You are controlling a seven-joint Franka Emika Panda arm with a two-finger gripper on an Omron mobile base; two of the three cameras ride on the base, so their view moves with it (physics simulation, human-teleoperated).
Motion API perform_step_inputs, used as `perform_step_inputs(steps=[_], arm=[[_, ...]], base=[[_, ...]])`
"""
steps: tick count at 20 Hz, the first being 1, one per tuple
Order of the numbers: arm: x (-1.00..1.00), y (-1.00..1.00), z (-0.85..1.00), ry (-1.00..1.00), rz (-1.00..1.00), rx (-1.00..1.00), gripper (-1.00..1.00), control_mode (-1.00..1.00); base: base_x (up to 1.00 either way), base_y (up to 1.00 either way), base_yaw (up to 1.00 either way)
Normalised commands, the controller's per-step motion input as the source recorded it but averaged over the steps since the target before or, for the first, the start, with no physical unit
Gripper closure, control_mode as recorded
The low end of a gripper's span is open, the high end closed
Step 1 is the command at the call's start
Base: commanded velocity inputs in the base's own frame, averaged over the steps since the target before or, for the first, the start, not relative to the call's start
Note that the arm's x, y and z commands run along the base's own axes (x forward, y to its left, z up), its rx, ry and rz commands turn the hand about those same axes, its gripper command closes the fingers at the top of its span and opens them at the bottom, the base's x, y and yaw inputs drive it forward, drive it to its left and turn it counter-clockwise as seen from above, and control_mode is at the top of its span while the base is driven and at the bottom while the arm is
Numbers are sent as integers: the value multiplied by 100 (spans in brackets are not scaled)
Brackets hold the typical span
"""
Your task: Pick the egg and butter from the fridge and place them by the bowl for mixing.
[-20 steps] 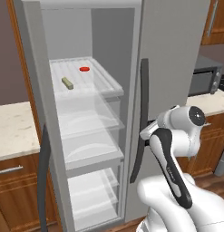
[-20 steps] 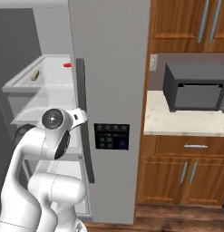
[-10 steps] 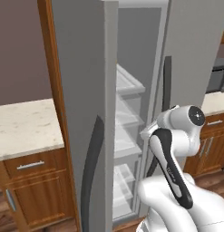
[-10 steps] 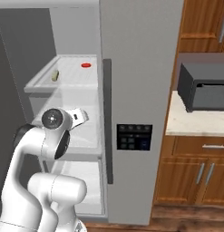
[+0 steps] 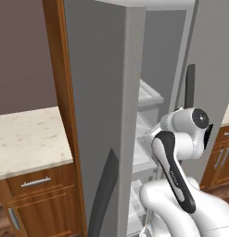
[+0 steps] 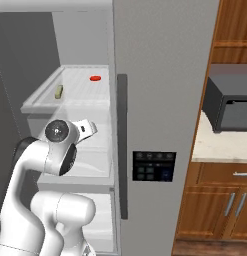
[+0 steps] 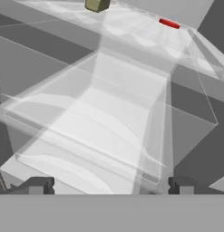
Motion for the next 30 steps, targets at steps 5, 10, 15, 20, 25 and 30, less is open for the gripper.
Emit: perform_step_inputs(steps=[5, 10, 15, 20, 25, 30], arm=[[0, 0, 0, 0, 0, 0, -100, 100], [-3, 0, 19, 1, 0, 0, -100, -100], [-11, 4, 100, 4, 0, 1, -100, -100], [0, 35, 98, 9, 0, 0, -100, -100], [1, 34, 70, 16, 0, 5, -100, -100], [0, 19, 23, -1, -3, 7, -100, -100]], base=[[22, 0, 0], [0, 0, 0], [0, 0, 0], [0, 0, 0], [0, 0, 0], [0, 0, 0]])
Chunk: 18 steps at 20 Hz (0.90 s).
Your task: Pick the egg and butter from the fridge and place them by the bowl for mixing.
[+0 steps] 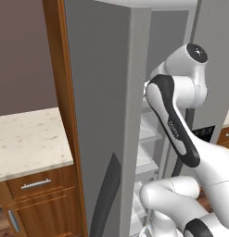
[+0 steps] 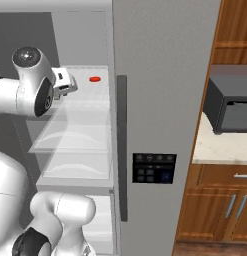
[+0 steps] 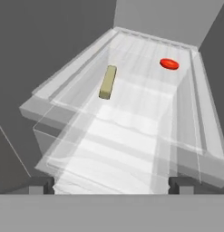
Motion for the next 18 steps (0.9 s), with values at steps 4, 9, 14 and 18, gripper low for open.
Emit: perform_step_inputs(steps=[4, 9, 14, 18], arm=[[0, 20, 1, -10, -5, 7, -100, -100], [25, 24, -9, 0, -1, 0, -100, -100], [53, 34, -1, 0, -1, 0, -100, -100], [70, 46, -3, 6, -1, 0, -100, -100]], base=[[0, 0, 0], [0, 0, 0], [0, 0, 0], [0, 0, 0]])
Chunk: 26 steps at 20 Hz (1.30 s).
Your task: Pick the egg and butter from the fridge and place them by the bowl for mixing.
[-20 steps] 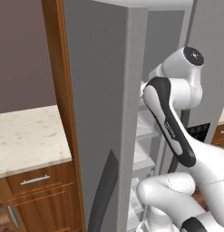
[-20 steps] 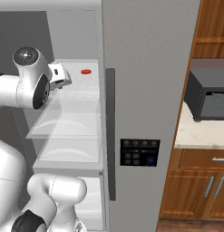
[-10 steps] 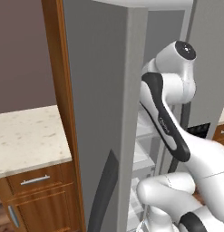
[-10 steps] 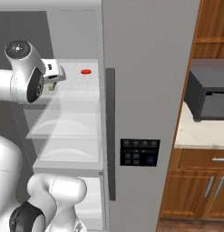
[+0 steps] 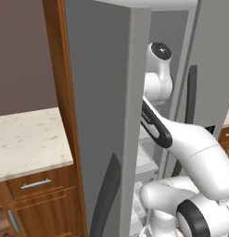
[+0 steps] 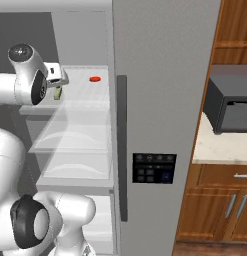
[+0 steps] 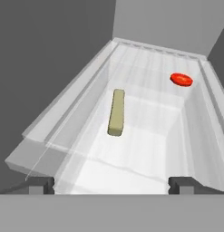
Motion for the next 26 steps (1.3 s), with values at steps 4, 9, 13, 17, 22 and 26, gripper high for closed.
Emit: perform_step_inputs(steps=[4, 9, 13, 17, 22, 26], arm=[[60, 31, -22, 5, 0, 0, -100, -100], [47, 9, -42, 1, 0, 0, -100, -100], [37, 0, -48, 0, 0, 0, -100, -100], [42, 9, -25, 0, 0, 0, -100, -100], [49, 31, -3, 0, 0, 0, -100, -100], [40, 24, 0, 0, 0, 0, -100, -100]], base=[[0, 0, 0], [0, 0, 0], [0, 0, 0], [0, 0, 0], [0, 0, 0], [0, 0, 0]])
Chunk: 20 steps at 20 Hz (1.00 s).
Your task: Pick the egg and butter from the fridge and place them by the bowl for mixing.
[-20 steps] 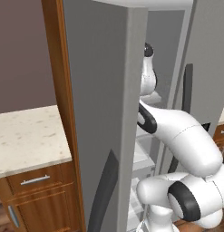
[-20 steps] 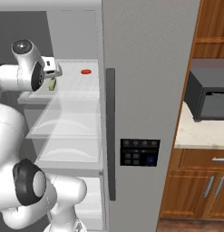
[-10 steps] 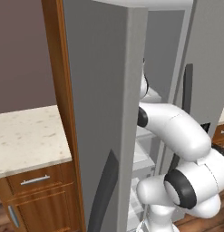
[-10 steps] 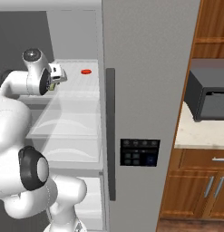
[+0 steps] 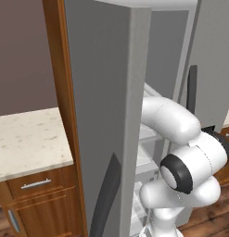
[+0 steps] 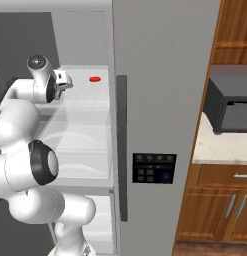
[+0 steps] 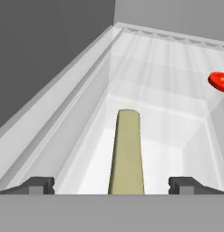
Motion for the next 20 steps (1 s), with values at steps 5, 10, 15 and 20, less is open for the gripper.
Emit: perform_step_inputs(steps=[5, 10, 15, 20], arm=[[27, 1, 0, 0, 0, 0, -100, -100], [0, 0, -3, 0, 0, 0, -100, -100], [0, 0, -20, 0, 0, 0, -100, -100], [2, 0, -20, 0, 0, 0, -100, -100]], base=[[0, 0, 0], [0, 0, 0], [0, 0, 0], [0, 0, 0]])
